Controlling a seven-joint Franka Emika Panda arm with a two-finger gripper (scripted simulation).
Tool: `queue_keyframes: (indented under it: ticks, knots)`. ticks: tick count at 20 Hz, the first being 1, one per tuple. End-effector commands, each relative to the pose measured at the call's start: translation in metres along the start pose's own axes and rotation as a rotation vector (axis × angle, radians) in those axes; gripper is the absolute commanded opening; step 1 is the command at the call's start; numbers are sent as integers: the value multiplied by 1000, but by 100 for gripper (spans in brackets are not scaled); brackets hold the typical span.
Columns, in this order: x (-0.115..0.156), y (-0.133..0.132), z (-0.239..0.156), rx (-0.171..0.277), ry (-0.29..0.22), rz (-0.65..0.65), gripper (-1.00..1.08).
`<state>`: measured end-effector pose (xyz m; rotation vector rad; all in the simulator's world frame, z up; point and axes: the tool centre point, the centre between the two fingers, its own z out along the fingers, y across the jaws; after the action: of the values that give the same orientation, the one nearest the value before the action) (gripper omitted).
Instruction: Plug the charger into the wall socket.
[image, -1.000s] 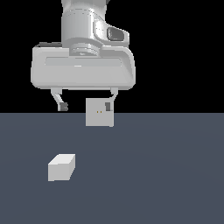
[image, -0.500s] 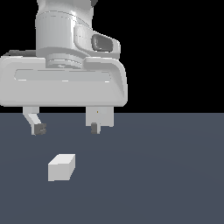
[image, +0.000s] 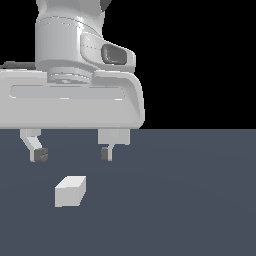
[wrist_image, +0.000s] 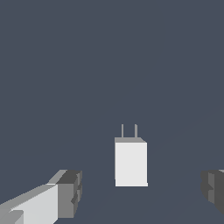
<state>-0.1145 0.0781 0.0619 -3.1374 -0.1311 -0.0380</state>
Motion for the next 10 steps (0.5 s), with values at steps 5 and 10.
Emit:
queue_keyframes:
  ticks: [5,10]
  knots:
    - [-2,-1,24,0,-1,-1,100]
    - [-4,-1,44,0,0,-1,100]
